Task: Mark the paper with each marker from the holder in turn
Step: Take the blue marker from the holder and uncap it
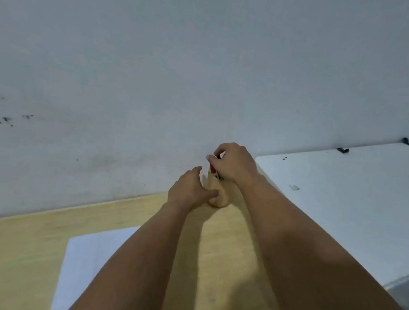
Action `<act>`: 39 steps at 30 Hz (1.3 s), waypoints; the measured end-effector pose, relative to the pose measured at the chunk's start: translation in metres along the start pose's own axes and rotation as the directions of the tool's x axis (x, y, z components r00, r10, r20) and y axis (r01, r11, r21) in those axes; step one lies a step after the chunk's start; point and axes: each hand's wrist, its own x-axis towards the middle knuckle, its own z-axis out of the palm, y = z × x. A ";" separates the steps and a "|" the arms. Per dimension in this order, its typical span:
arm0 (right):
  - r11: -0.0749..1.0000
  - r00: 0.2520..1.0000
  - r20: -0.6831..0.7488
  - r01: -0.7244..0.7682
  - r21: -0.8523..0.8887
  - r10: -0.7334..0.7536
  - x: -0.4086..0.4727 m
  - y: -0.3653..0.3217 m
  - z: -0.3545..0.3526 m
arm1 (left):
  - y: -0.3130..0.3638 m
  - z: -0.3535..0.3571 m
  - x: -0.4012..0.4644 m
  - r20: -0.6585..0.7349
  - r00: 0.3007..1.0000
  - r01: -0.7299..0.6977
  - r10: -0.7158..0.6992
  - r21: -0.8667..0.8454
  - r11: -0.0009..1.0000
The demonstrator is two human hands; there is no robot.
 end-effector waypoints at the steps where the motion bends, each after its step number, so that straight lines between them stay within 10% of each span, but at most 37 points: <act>1: 1.000 1.000 0.025 -0.010 -0.003 0.010 0.006 0.001 0.003 | 0.000 0.005 0.005 0.001 1.000 0.013 -0.013 -0.043 0.999; 13: 0.992 0.994 0.004 -0.104 -0.067 0.105 0.017 -0.007 0.007 | -0.005 0.040 0.010 -0.080 0.997 -0.023 0.002 -0.269 0.963; 27: 0.862 0.933 -0.344 0.087 0.499 0.104 0.007 -0.041 -0.072 | -0.004 -0.006 -0.017 -0.037 0.999 -0.011 0.006 -0.140 0.990; 32: 0.682 0.996 -0.049 -0.019 0.731 0.080 -0.040 -0.061 -0.043 | -0.021 -0.053 -0.052 -0.149 0.988 0.028 -0.042 -0.094 0.995; 39: 0.746 0.905 0.425 -0.270 0.608 -0.019 -0.121 -0.098 0.026 | -0.062 -0.112 -0.116 -0.276 0.954 0.082 -0.118 -0.137 0.987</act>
